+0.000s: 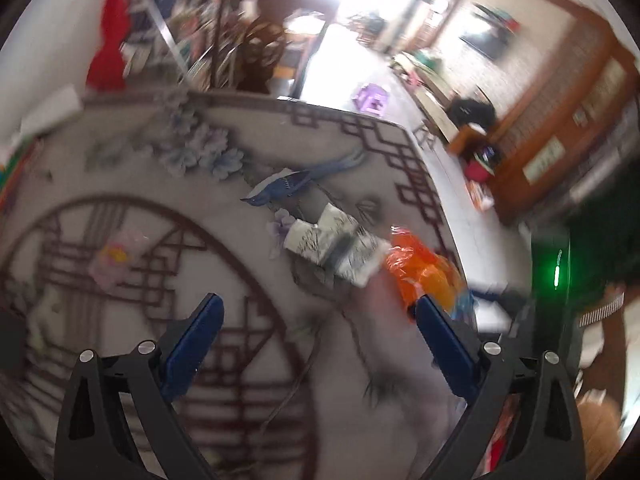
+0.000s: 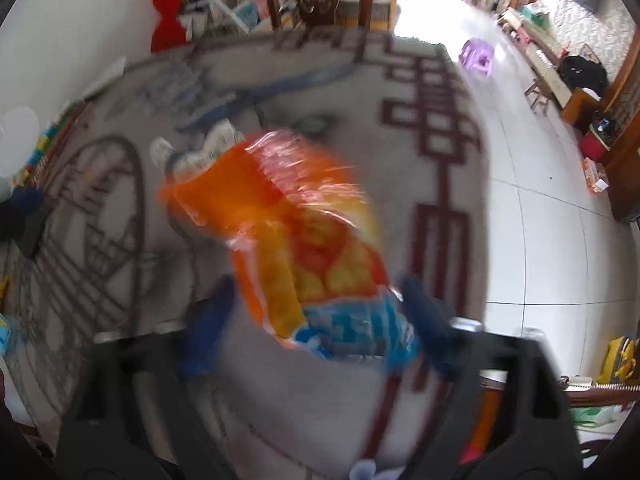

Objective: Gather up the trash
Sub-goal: 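Grasp the stacked paper cups with the left tool while the right tool grasps the orange snack bag, then carry the paper cups and orange snack bag toward the red bucket with both tools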

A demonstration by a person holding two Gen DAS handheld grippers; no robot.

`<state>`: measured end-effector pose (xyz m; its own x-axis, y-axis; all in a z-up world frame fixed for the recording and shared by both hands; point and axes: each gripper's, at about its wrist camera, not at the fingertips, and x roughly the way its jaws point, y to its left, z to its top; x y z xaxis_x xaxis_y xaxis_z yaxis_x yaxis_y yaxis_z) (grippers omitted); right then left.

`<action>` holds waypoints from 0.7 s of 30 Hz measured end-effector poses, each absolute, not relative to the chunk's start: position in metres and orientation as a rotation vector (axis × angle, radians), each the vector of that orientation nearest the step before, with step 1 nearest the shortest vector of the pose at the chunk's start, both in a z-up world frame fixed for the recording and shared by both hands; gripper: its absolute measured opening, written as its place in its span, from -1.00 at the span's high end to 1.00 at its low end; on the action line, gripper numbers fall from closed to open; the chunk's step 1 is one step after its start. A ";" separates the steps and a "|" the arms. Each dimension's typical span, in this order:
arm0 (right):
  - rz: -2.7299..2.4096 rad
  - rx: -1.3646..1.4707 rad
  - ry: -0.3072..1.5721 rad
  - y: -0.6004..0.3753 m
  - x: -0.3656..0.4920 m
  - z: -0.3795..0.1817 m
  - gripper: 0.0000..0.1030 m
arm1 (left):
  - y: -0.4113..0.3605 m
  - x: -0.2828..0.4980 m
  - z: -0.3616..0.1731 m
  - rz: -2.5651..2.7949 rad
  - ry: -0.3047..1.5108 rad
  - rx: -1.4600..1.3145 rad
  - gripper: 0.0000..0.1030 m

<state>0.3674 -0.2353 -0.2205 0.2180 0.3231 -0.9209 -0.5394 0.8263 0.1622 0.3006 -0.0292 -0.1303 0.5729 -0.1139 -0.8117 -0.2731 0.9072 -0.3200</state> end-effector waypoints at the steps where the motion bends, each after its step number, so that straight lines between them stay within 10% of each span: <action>1: 0.609 -0.198 1.195 -0.237 0.366 -0.220 -0.09 | -0.029 0.309 -0.138 0.109 0.969 -0.474 -0.79; 11: 0.566 -0.081 1.056 -0.297 0.329 -0.183 -0.05 | -0.048 0.383 -0.201 0.160 1.025 -0.676 -0.77; 15: 0.562 -0.062 1.042 -0.308 0.315 -0.176 -0.06 | -0.055 0.388 -0.214 0.192 1.051 -0.692 -0.05; 21: 0.572 -0.063 1.013 -0.313 0.289 -0.162 -0.07 | -0.056 0.368 -0.206 0.172 1.044 -0.697 0.36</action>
